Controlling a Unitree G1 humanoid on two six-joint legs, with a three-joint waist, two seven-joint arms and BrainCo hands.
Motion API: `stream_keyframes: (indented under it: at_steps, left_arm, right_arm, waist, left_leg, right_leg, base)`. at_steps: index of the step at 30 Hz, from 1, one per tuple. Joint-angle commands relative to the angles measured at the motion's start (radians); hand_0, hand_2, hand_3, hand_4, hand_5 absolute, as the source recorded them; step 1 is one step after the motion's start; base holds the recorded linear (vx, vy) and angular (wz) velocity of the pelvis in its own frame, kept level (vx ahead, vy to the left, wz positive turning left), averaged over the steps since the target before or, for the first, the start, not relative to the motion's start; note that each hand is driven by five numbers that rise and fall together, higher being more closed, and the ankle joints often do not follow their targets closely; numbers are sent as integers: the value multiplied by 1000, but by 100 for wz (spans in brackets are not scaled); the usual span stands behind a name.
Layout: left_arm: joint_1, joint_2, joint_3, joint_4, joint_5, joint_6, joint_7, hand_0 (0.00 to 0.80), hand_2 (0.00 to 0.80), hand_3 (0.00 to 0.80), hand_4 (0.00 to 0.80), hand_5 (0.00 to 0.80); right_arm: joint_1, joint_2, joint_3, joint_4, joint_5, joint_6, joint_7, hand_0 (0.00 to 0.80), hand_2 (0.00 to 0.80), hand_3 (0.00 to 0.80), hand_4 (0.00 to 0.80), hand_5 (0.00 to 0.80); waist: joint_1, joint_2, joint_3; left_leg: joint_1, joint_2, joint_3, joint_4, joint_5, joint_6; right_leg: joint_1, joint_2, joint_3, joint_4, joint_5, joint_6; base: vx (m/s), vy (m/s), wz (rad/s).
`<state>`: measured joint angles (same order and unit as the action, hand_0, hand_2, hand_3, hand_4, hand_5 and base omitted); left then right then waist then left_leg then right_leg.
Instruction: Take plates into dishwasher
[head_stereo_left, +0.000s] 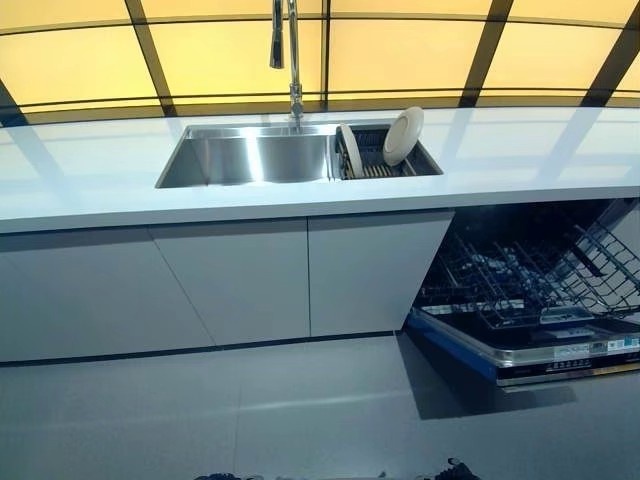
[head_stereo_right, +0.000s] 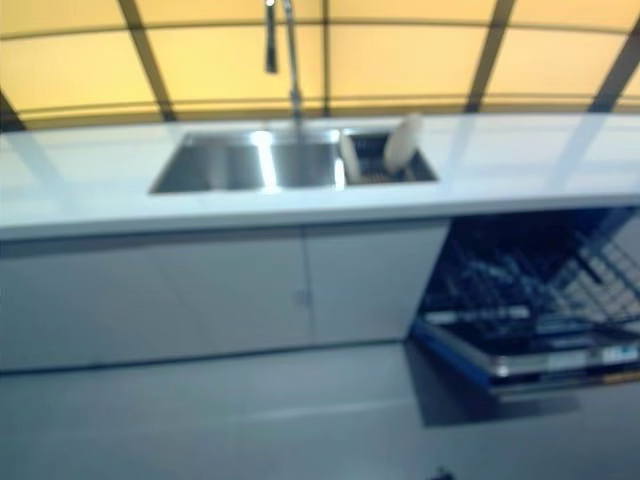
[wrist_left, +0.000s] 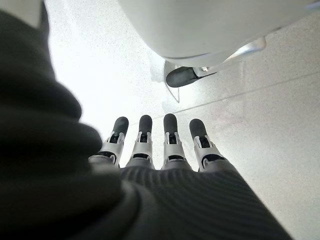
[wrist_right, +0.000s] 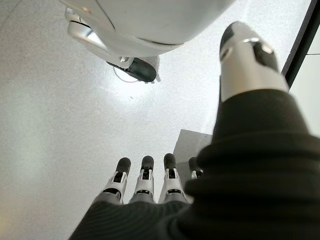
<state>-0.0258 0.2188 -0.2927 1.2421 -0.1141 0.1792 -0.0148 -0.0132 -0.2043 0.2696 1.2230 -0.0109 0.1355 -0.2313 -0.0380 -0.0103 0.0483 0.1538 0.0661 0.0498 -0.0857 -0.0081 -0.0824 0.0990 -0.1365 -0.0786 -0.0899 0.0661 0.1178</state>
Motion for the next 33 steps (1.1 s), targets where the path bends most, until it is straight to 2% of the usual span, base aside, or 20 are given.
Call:
stream_keyframes:
  at_steps: [1, 5, 17, 21, 24, 27, 30, 33]
  left_arm:
    - [-52, -21, 7, 33, -52, -19, 3, 0, 0, 0, 0, 0]
    - [-50, -24, 20, 25, -101, -13, -31, 0, 0, 0, 0, 0]
    - [-61, -22, 36, 21, -116, -27, 2, 0, 0, 0, 0, 0]
    - [-61, -24, 46, 22, -80, -45, 5, 0, 0, 0, 0, 0]
    - [-71, -22, 49, 19, -68, -47, -2, 0, 0, 0, 0, 0]
    - [-76, -22, 47, 14, -80, -36, 1, 0, 0, 0, 0, 0]
    - [-79, -22, 57, 19, -131, -27, 26, 0, 0, 0, 0, 0]
    - [-75, -17, 78, 27, -148, -24, 25, 0, 0, 0, 0, 0]
  right_arm:
    - [-52, -9, 14, 27, -28, 7, -28, 0, 0, 0, 0, 0]
    - [-51, -11, 16, 28, -37, 4, -18, 0, 0, 0, 0, 0]
    - [-75, -23, 38, 11, -14, 20, 2, 0, 0, 0, 0, 0]
    - [-72, -24, 40, 9, -16, 29, 5, 0, 0, 0, 0, 0]
    - [-73, -34, 37, 12, -15, 31, 9, 0, 0, 0, 0, 0]
    - [-78, -44, 26, 26, -18, 32, 14, 0, 0, 0, 0, 0]
    - [-84, -52, 26, 30, -36, 35, 35, 0, 0, 0, 0, 0]
    - [-78, -59, 39, 25, -58, 38, 54, 0, 0, 0, 0, 0]
  waist:
    - [9, 6, 36]
    - [13, 6, 42]
    - [18, 1, 75]
    - [21, -23, 89]
    - [27, -31, 107]
    - [29, -27, 115]
    - [19, -35, 103]
    - [23, -41, 112]
  left_leg:
    - [-23, -129, -64, 11, -13, 121]
    - [-25, -128, -69, 13, -12, 120]
    - [-44, -117, -96, 84, -28, 112]
    - [-74, -107, -66, 209, -67, 101]
    - [-124, -98, -45, 286, -47, 91]
    - [-143, -94, -45, 262, -33, 90]
    - [-136, -98, -69, 290, -65, 100]
    - [-220, -109, -63, 453, -10, 92]
  right_leg:
    - [2, 124, 39, 66, -56, -58]
    - [3, 127, 35, 69, -62, -62]
    - [-4, 143, 23, 121, -98, -96]
    - [1, 132, 1, 143, -107, -111]
    - [7, 130, 1, 148, -107, -115]
    - [18, 142, 30, 143, -113, -116]
    - [-1, 145, 55, 146, -119, -126]
    - [-9, 143, 47, 160, -122, -142]
  base:
    - [0, 0, 0]
    - [6, -31, 0]
    - [22, -70, 7]
    - [67, -108, 3]
    - [43, -83, -1]
    - [86, -41, -9]
    - [98, -27, -3]
    - [80, -37, -3]
